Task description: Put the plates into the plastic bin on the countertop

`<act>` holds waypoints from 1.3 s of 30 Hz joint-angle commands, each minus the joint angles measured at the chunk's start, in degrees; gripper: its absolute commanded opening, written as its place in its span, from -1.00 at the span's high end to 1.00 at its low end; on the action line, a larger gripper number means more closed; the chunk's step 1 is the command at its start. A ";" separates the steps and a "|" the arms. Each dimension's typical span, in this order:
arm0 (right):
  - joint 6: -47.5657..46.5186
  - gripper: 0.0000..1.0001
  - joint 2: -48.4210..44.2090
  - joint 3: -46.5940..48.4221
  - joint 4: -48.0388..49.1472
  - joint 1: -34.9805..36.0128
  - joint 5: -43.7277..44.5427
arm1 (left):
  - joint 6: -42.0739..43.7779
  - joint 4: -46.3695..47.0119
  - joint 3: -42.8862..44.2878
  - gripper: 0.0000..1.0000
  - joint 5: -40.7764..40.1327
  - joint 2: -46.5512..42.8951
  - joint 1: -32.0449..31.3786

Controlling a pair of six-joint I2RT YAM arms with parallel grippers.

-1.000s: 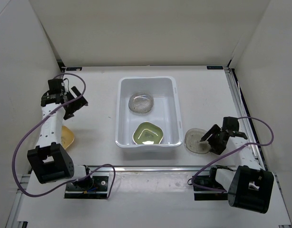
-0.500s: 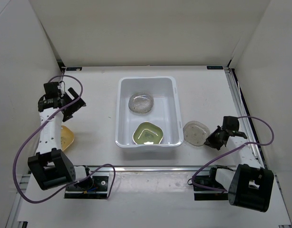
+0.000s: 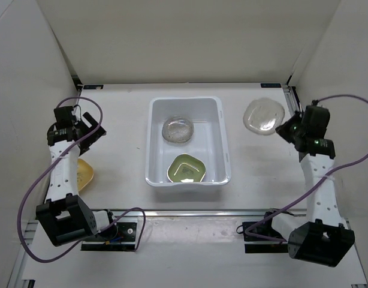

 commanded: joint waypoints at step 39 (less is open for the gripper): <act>-3.74 0.46 60.17 40.11 13.06 39.93 1.47 | -16.69 -7.57 -19.14 -0.98 -17.96 -9.68 16.20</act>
